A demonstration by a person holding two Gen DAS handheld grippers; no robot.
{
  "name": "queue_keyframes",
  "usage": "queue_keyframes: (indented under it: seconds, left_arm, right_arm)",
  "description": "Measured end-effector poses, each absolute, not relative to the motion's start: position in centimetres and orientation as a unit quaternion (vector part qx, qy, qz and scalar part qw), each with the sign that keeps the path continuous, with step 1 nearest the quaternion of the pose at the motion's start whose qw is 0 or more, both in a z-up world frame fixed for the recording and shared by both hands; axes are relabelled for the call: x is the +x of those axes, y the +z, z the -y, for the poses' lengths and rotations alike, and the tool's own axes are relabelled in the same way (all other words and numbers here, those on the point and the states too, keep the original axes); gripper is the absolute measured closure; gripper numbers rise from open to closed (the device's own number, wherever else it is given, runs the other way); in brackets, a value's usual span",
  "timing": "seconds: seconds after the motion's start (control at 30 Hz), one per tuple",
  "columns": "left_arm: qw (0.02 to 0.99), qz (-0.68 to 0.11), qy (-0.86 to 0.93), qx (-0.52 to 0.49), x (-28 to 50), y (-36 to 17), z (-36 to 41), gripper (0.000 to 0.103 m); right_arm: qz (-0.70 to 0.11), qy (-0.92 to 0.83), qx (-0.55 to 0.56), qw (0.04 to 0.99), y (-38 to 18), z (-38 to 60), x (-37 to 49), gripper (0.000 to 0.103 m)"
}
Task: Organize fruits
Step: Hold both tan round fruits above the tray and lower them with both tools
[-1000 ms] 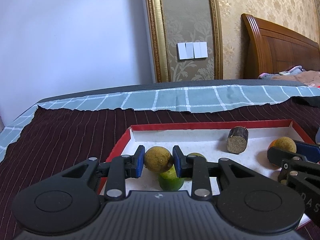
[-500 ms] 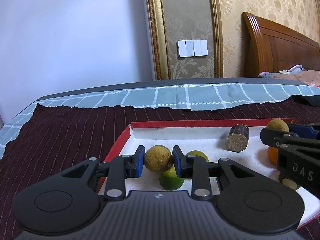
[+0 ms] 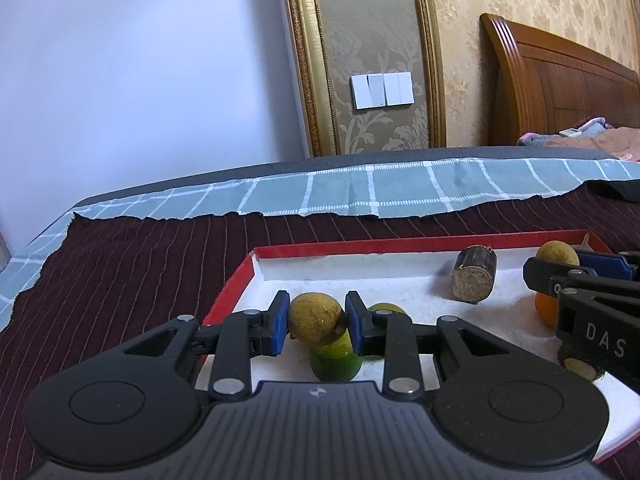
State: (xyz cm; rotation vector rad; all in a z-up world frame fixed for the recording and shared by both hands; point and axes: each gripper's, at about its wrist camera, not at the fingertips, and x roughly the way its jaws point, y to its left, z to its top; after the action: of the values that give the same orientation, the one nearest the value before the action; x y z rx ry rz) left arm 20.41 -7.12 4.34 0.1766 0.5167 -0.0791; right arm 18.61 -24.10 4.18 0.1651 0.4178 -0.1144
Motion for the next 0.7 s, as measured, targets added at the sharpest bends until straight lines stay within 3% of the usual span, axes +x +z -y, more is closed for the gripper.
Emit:
queue_keyframes:
  seconds: [0.7]
  left_arm:
    - [0.961,-0.258,-0.045,0.093,21.6,4.8,8.6,0.074]
  right_arm:
    - [-0.204,-0.067,0.091,0.972,4.0,24.6,19.1,0.075]
